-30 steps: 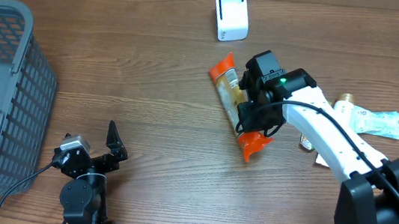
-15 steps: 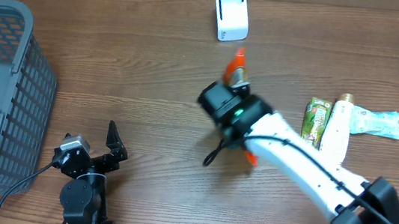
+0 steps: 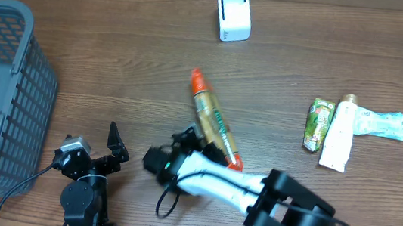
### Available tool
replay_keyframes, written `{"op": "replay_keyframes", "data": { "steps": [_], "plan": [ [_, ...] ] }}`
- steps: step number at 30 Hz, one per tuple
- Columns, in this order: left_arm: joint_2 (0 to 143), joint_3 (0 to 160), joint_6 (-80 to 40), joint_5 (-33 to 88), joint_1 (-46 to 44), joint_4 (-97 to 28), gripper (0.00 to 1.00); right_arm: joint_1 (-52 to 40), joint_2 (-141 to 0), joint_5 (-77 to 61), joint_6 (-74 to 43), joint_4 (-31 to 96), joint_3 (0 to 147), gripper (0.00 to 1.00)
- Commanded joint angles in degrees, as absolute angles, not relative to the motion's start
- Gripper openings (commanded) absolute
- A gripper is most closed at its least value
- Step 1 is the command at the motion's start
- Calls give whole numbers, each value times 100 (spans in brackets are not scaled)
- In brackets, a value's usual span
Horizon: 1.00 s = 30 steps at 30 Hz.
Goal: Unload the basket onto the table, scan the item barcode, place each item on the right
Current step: 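Lift the spaghetti pack and rotate it in the right gripper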
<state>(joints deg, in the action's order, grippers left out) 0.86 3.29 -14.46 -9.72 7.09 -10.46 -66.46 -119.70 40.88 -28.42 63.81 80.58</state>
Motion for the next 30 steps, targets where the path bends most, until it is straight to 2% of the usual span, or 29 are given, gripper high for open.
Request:
{"op": "replay_keyframes", "data": {
  "steps": [1, 5, 8, 11, 12, 13, 14, 17, 24, 30],
  "plan": [
    [25, 325, -1352, -1052, 674, -1046, 100, -7100, -12046, 3531, -2858, 6158, 8138, 16],
    [25, 325, -1352, -1055, 674, -1046, 99, -6943, -11885, 3240, -2895, 6178, 8204, 22],
    [25, 325, -1352, -1052, 674, -1046, 100, -6539, -11524, 2808, -2626, 6270, 8361, 30],
    [25, 325, -1352, -1055, 674, -1046, 100, -6117, -11074, 1957, -1990, 6239, 8477, 54],
    [25, 325, -1350, -1055, 674, -1046, 100, -5913, -10873, 1538, -1691, 6211, 8486, 68],
    [25, 325, -1352, -1052, 674, -1046, 100, -5760, -10746, 1260, -1525, 6211, 8486, 75],
    [25, 325, -1352, -1052, 674, -1046, 100, -5551, -10626, 856, -1284, 6237, 8486, 88],
    [25, 325, -1352, -1052, 674, -1046, 100, -5135, -10582, 215, -775, 6405, 8473, 100],
    [25, 325, -1352, -1055, 674, -1046, 100, -4801, -10643, -639, 54, 6016, 7671, 100],
    [25, 325, -1352, -1052, 674, -1046, 100, -4842, -10643, -353, 54, 5201, 6906, 98]
  ]
}}
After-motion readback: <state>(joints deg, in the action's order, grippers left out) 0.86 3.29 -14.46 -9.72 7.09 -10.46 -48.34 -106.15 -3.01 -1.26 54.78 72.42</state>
